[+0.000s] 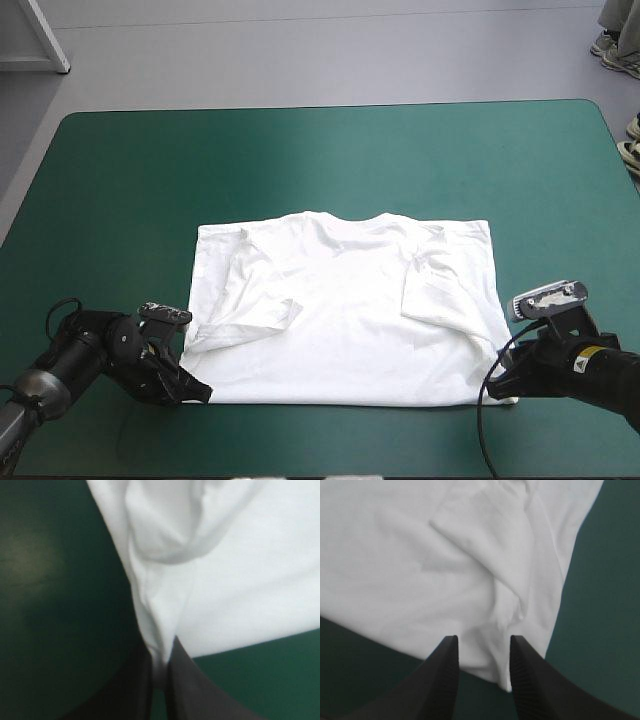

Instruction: Fold the cloth

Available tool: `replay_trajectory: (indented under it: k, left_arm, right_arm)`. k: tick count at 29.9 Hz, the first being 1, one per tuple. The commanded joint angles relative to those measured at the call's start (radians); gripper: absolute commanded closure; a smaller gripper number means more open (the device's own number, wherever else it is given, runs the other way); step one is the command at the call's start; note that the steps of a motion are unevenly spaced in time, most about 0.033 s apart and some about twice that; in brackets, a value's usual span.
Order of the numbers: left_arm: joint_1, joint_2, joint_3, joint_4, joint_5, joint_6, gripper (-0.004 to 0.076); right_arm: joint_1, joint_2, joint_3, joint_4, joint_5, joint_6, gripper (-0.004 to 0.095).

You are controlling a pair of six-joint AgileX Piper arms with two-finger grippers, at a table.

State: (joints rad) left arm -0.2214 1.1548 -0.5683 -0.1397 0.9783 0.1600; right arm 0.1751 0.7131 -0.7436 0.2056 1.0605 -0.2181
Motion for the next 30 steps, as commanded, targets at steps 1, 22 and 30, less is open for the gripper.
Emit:
replay_trajectory:
  k: [1,22,30]
  left_arm:
    - [-0.003,-0.011,-0.021,-0.003,0.002,0.004,0.0705]
    - [-0.003,-0.011,-0.021,0.0,-0.002,0.001,0.0705]
    - [-0.003,-0.011,-0.021,0.031,0.001,0.001,0.0705]
  right_arm:
    - [0.001,-0.001,0.031,-0.048,0.044,0.012,0.0516]
    - [0.001,0.251,0.218,-0.054,-0.186,0.046,0.0549]
    - [0.003,0.394,0.218,-0.054,-0.189,0.046,0.085]
